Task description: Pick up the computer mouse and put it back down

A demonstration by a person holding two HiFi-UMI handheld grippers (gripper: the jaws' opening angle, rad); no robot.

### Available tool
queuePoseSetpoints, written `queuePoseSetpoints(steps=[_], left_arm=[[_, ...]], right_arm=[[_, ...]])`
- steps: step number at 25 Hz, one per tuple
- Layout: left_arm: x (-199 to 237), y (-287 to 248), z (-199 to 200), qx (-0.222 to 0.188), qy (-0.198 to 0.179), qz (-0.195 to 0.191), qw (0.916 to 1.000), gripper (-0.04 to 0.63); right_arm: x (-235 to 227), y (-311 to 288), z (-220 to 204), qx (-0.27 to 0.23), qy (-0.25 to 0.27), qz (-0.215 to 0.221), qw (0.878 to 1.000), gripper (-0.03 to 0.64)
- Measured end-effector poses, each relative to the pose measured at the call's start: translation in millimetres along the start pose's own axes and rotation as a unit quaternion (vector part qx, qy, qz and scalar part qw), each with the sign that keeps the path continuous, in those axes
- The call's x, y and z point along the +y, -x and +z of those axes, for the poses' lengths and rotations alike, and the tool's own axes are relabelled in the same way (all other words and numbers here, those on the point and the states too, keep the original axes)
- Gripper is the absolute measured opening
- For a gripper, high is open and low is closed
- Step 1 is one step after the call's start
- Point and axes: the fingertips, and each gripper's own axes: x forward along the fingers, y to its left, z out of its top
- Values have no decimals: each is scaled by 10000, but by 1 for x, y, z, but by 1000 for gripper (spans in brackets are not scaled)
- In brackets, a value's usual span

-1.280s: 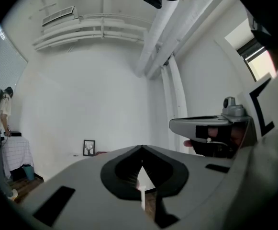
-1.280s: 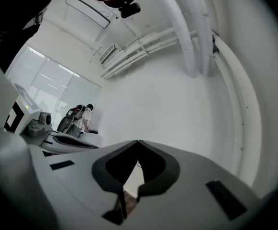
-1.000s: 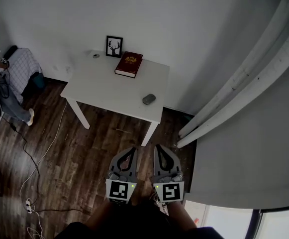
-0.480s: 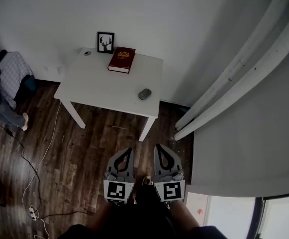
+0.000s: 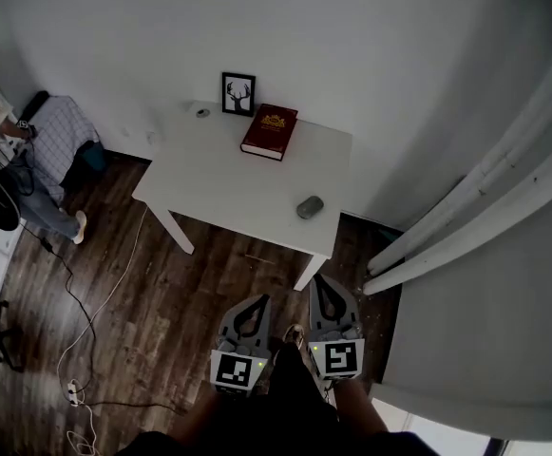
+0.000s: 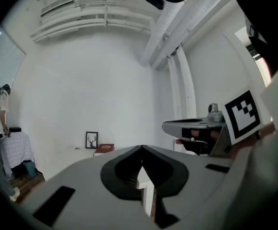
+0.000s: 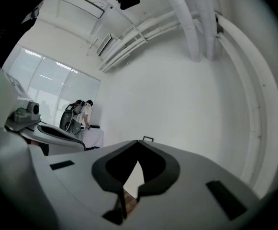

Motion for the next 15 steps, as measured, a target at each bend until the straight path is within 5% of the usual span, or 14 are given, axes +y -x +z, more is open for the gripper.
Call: queuePoseSetpoints(steps=[5, 15], left_arm=[[23, -70, 5, 177, 19, 88, 9998, 0], [6, -185, -2, 475, -81, -342, 9983, 0]], right_arm=[[-37, -59, -7, 118, -178, 360, 9991, 18], [-125, -103, -49, 382, -376, 264, 9982, 18]])
